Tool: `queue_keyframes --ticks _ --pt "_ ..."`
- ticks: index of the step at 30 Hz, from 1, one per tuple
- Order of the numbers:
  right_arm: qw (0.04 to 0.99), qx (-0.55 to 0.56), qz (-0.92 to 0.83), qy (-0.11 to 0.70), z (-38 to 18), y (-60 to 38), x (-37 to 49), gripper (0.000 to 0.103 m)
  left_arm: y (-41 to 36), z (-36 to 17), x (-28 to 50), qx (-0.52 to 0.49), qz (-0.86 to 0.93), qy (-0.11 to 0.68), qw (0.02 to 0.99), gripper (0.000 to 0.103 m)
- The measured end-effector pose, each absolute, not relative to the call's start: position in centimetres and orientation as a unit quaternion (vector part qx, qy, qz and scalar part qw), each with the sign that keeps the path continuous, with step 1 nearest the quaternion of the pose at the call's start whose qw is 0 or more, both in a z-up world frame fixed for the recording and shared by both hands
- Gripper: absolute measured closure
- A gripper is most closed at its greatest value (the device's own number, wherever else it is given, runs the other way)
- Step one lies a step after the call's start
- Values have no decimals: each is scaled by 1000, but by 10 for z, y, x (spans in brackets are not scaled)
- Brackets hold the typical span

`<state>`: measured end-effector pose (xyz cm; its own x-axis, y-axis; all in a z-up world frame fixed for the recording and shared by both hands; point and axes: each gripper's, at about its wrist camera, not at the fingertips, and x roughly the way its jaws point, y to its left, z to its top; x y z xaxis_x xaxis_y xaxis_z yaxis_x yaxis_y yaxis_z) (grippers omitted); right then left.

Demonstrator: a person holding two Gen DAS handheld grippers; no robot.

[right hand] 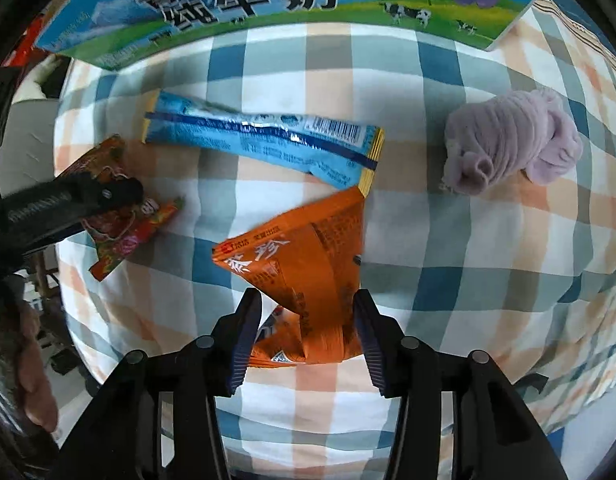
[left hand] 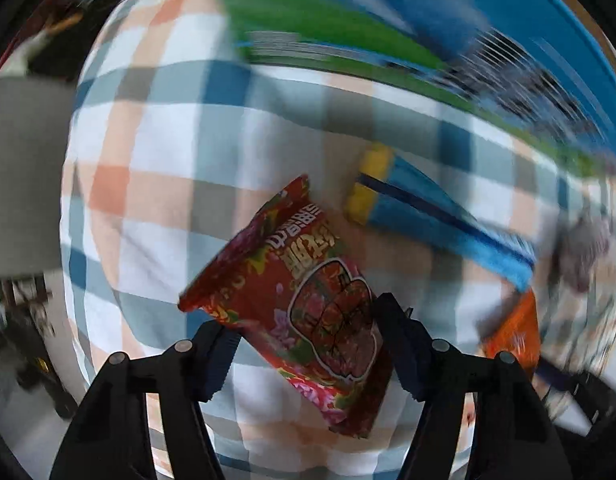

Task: Organize soft objects
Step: 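Grasp the red snack bag with the left gripper while the right grasps the orange bag, then carry both bags into the box and open both grippers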

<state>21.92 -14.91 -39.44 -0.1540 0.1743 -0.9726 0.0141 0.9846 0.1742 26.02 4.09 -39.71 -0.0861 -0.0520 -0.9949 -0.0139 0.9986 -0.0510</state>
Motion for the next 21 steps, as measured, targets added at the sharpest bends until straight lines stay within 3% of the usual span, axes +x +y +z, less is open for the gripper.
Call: queue_keyframes --ticks 4,12,16,18,21 --pt "647 71 63 757 -388 -161 227 51 35 -396 247 -2 -35 738 674 38" --pt "628 70 53 773 -407 -164 226 49 37 -430 234 -57 -29 757 650 34" --pt "623 80 47 777 -414 -165 225 50 42 -425 226 -68 -23 748 660 41" --pt "624 78 45 776 -414 -168 222 57 44 -417 218 -66 -21 745 663 45" --pt "627 75 45 774 -416 -164 216 59 45 -411 220 -58 -16 741 669 49"
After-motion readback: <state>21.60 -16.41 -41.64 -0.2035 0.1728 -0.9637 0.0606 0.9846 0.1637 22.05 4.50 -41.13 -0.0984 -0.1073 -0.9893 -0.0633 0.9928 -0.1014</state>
